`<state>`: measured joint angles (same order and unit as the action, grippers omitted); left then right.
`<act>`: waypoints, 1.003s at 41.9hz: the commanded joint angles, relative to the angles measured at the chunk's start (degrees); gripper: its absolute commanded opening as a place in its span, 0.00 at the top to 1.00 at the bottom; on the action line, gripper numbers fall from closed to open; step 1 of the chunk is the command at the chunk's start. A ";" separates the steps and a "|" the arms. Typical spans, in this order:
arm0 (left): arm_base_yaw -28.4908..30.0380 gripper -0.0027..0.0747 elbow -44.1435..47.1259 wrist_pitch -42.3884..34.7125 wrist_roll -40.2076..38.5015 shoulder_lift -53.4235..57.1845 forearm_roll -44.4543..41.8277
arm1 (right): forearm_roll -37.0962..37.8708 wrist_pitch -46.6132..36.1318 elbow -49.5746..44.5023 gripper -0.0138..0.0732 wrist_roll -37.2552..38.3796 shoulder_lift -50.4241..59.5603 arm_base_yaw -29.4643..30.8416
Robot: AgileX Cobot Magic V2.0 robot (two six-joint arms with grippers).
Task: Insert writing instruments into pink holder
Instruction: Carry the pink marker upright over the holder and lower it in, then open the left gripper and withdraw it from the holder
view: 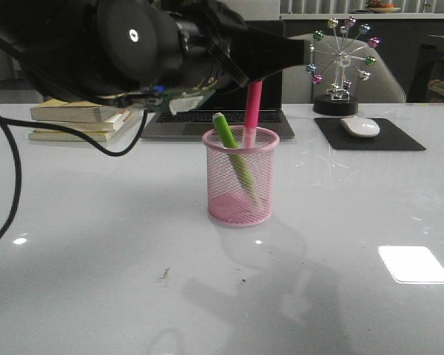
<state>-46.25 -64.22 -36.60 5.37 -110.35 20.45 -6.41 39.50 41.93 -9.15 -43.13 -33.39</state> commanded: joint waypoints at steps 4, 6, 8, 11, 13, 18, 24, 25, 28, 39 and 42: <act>-0.62 0.72 -1.39 -5.36 -0.72 1.95 -1.74 | -0.40 -4.21 1.51 0.29 -0.42 0.47 0.00; -0.62 0.62 -1.39 -5.36 -0.72 1.95 -2.26 | -0.40 -4.21 1.51 0.29 -0.42 0.47 0.00; -0.62 0.51 -1.50 -5.22 -0.62 2.05 -2.78 | -0.45 -4.21 1.51 0.29 -0.42 0.47 0.00; -0.37 0.38 -1.57 -3.41 0.55 2.78 -4.17 | -0.45 -4.21 1.51 0.29 -0.36 0.47 0.00; -0.31 0.33 -1.57 -0.37 1.87 4.19 -4.80 | -0.45 -4.21 1.51 0.29 -0.36 0.47 0.00; 0.71 0.33 -1.62 13.67 7.60 10.63 -5.32 | 0.31 -4.27 1.51 0.29 -0.36 0.47 0.00; 4.23 0.33 -1.62 36.60 12.39 21.65 -5.73 | 2.50 -4.01 1.62 0.29 -0.31 0.47 0.82; 4.79 0.33 -1.62 39.37 12.39 23.78 -5.97 | 2.50 -3.88 1.68 0.29 -0.24 0.47 1.13; 6.71 0.33 -1.62 49.06 12.39 28.88 -7.68 | 2.50 -3.33 1.68 0.29 0.26 0.47 2.16; 9.49 0.33 1.62 68.31 12.39 45.27 -16.66 | 0.91 -1.47 1.61 0.29 0.90 1.81 3.98; 9.53 0.33 5.53 68.42 12.20 49.98 -18.16 | -0.09 -0.65 1.61 0.29 0.90 3.67 3.98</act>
<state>-36.87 -60.37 33.21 17.55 -66.31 4.10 -5.36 41.76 41.93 -8.48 -41.45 -29.82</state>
